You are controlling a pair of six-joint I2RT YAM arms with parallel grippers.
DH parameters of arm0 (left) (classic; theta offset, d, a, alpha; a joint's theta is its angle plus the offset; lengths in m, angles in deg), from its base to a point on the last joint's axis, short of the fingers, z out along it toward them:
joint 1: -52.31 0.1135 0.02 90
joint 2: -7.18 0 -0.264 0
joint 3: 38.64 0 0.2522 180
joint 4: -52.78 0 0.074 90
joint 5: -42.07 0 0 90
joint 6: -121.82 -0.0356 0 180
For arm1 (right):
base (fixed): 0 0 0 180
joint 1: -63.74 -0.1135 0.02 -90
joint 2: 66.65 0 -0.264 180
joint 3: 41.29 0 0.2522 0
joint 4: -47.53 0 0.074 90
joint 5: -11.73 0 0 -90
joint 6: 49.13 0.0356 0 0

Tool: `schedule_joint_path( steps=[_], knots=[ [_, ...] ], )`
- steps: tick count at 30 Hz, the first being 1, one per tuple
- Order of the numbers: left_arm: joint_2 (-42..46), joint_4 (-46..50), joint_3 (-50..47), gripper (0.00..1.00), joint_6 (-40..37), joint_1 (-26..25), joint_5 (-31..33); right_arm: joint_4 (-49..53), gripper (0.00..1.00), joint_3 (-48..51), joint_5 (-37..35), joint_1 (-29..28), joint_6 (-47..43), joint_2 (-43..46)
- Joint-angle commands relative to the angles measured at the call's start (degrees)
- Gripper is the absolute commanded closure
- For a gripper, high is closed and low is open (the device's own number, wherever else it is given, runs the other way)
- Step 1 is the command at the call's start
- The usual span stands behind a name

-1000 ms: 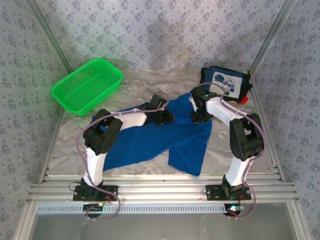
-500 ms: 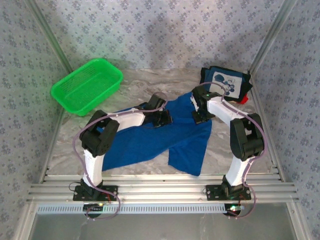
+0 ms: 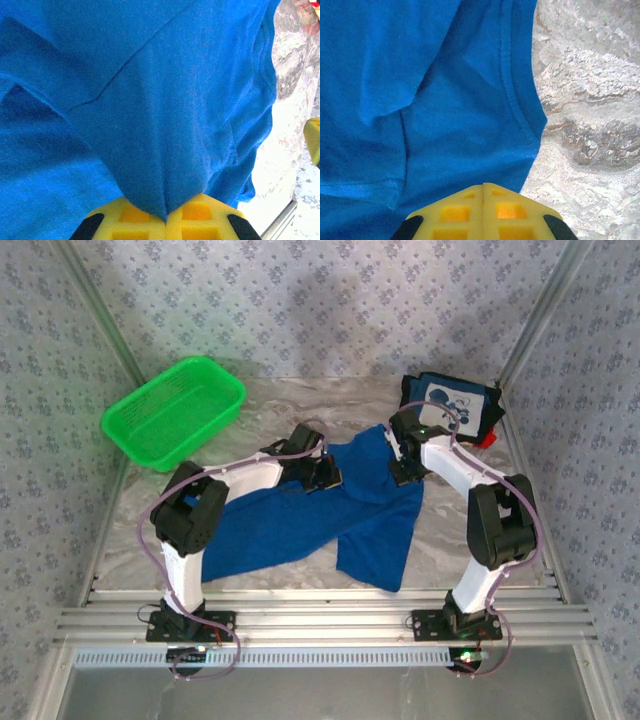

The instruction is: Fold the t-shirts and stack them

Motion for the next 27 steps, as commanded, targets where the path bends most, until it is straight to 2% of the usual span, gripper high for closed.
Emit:
schedule_joint_path(
  steps=[1, 4, 5, 11, 13, 15, 19, 23, 27],
  knots=[
    [0.69, 1.83, -0.42, 1.0, -0.4, -0.42, -3.04, 0.86, 1.0, 0.67, 2.64, 0.69, 2.11, 0.41],
    [-0.55, 2.49, -0.89, 1.0, -0.04, -0.78, -3.82, 0.29, 1.0, -1.03, 10.0, 3.05, 6.22, -0.29],
    [-0.75, 2.64, -1.11, 1.0, 0.02, -0.78, -3.98, -0.02, 0.95, -1.99, 13.77, 4.15, 8.01, -0.85],
    [2.48, 8.66, -0.28, 0.54, -2.39, 0.69, -0.89, -2.67, 0.67, -8.05, 31.32, 10.08, 18.34, -7.17],
    [6.16, 10.32, -0.2, 0.43, -3.11, 1.67, 1.56, -4.59, 0.64, -9.5, 35.5, 11.1, 21.47, -9.85],
    [9.57, 11.66, -0.54, 0.38, -3.4, 2.9, 4.02, -6.58, 0.62, -10.59, 37.5, 11.34, 23.61, -11.92],
    [15.08, 14.37, -3.22, 0.33, -4.02, 6.6, 8.89, -8.66, 0.62, -12.59, 39.32, 11.51, 25.97, -16.29],
    [17.09, 15.26, -7.73, 0.33, -4.41, 11.87, 10.96, -10.42, 0.62, -12.98, 39.88, 11.51, 27.25, -18.74],
    [18.65, 16.45, -12.02, 0.33, -5.83, 15.84, 15.9, -9.78, 0.65, -14.61, 38.47, 11.83, 27.78, -20.99]
  ],
)
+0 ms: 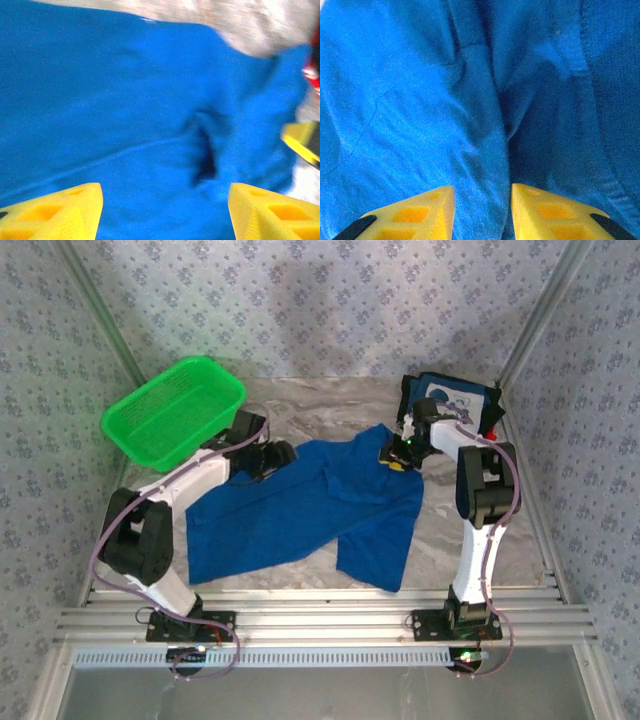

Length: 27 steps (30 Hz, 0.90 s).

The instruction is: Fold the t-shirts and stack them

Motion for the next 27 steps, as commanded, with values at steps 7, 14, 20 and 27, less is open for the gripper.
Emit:
schedule_joint_path(
  steps=[7, 14, 20, 27],
  knots=[
    [2.29, 5.27, -11.47, 0.34, -0.28, 7.2, 11.99, 1.11, 0.94, -5.96, -2.83, 0.54, 2.15, -4.29],
    [3.42, 6.81, -16.46, 0.34, -1.78, 11.88, 16.9, 4.7, 1.0, -9.69, -5.89, 1.73, -0.08, -5.37],
    [3.27, 5.87, -19.49, 0.33, -2.39, 15.41, 17.18, 10.14, 1.0, -14.26, -10.33, 2.38, -4.72, -6.46],
    [5.08, -1.22, -20.81, 0.32, -3.26, 15.31, 8.7, 10.49, 0.98, -16.63, -8.65, 2.84, -6.06, -7.64]
  ],
)
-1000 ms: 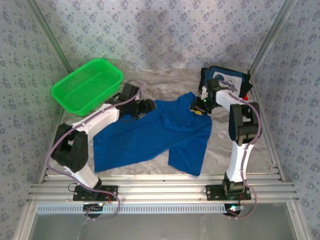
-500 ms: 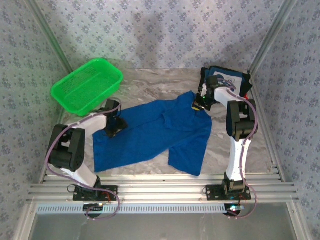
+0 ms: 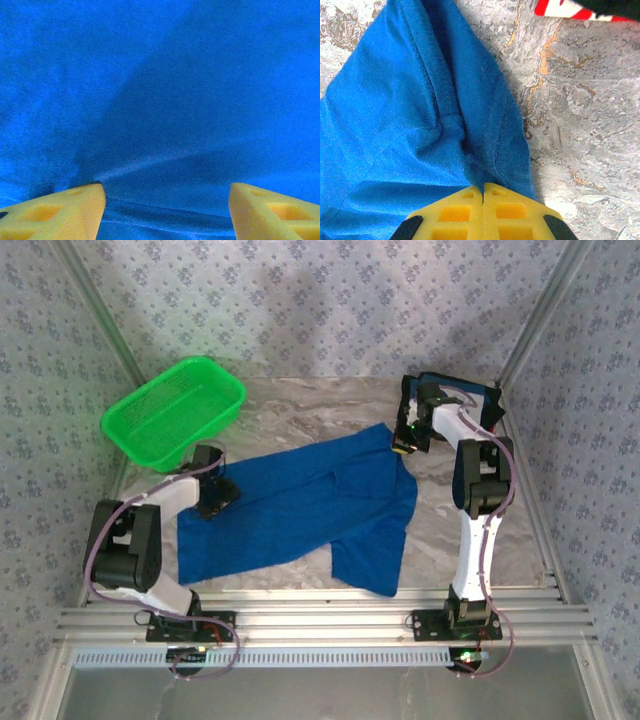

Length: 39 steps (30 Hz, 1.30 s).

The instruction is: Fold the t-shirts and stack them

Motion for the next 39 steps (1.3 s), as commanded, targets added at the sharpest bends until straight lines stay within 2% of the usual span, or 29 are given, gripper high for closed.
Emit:
schedule_joint_path(
  steps=[1, 3, 4, 5, 8, 13, 19, 22, 31, 35, 39],
  knots=[
    [1.03, -1.68, -1.3, 0.31, -1.06, 0.29, -4.82, 1.99, 0.93, -2.31, -0.69, 1.01, -2.09, -1.29],
    [2.62, -1.08, -0.13, 0.3, -1.11, 0.04, -6.01, 2.51, 0.8, -2.22, 1.13, 1.0, -2.05, -1.09],
    [3.64, -0.79, 0.41, 0.3, -1.23, -0.08, -6.79, 2.68, 0.7, -1.86, 1.59, 0.99, -1.77, -0.84],
    [4.53, -0.69, 0.85, 0.29, -1.13, -0.21, -7.6, 3.03, 0.66, -1.56, 1.91, 1.02, -1.51, -0.52],
    [8.43, 1.52, 2.65, 0.28, -0.52, -0.21, -8.61, 2.73, 0.58, 0.53, 1.64, 1.22, -0.71, 2.41],
    [15.66, 8.43, 4.91, 0.25, 0.81, 1.45, -5.63, 1.77, 0.46, 2.12, -0.21, 1.21, -1.0, 9.56],
    [17.09, 10.81, 3.5, 0.25, 0.73, 6.75, -3.75, 0.08, 0.3, 3.42, 6.72, -1.06, -1.7, 13.66],
    [16.63, 8.08, 1.62, 0.26, 1.01, 9.06, -4.19, -0.6, 0.27, 4.55, 8.24, -2.62, -1.5, 13.9],
    [14.35, 3.69, -2.52, 0.29, -0.24, 12.39, -5.09, -2.97, 0.26, 11.26, 14.26, -5.69, 3.84, 14.02],
    [13.18, 1.16, -5.11, 0.29, -1.05, 12.95, -5.91, -2.74, 0.25, 15.2, 13.13, -6.76, 7.5, 13.41],
    [11.71, 0.8, -6.76, 0.29, -1.75, 13.58, -3.89, -2.27, 0.25, 19.11, 7.76, -7.75, 8.8, 13.06]
  ],
)
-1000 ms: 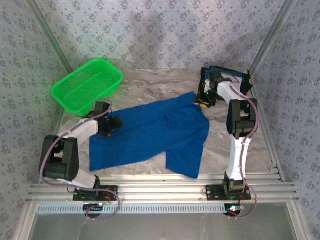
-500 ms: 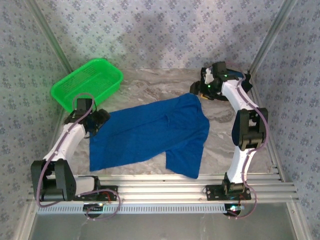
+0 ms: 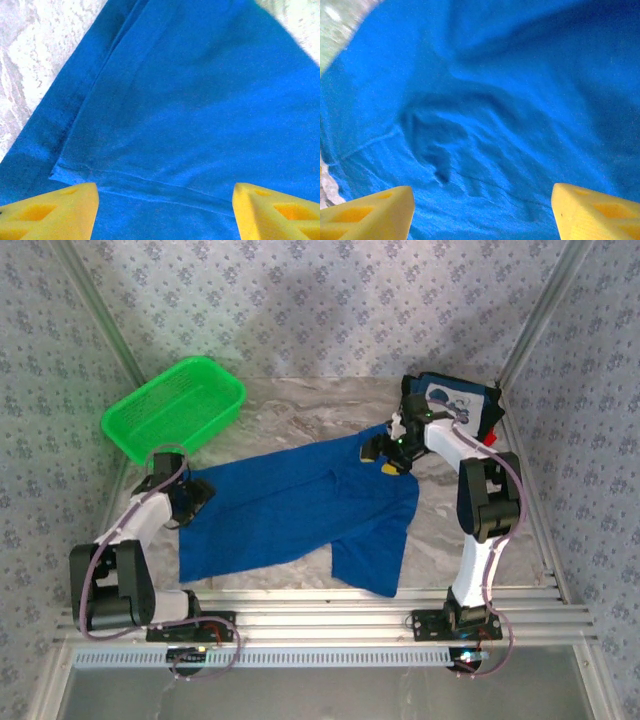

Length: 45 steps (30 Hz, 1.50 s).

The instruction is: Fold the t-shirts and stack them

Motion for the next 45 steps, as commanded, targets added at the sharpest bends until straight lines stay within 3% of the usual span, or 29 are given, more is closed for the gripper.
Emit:
schedule_joint_path(
  steps=[1, 11, 23, 30, 37, 42, 45],
  knots=[
    [-1.2, -1.03, -1.31, 0.29, -1.82, 1.03, 1.77, 1.33, 0.25, 2.34, -4.87, -0.69, 3.0, -1.07],
    [-5.46, 0.82, -2.73, 0.3, -3.44, 4.61, 5.74, 6.42, 0.27, 3.53, -16.74, -1.7, 2.02, -3.19],
    [-5.88, 1.06, -4.2, 0.3, -4.19, 5.56, 3.55, 8.71, 0.28, -2.06, -19.4, -2.49, 1.05, -7.69],
    [-0.45, 3.9, -5.69, 0.3, -2.5, 5.54, 2.21, 10.9, 0.28, -13.04, -19.56, -3.01, 2.31, -15.05],
    [-4.3, 4.53, -2.71, 0.29, -4.1, 6.9, 2.51, 14.63, 0.27, -27.6, -16.18, -2.9, 1.59, -23.62],
    [-8.26, 4.38, 3.18, 0.28, -5.41, 6.93, 0.94, 15.77, 0.26, -33.7, -12.71, -1.36, 0.09, -24.88],
    [-6.27, 5.44, 4.96, 0.26, -5.25, 6.97, -0.58, 14.82, 0.25, -32.36, -10.37, -0.78, -1.97, -21.07]
  ],
)
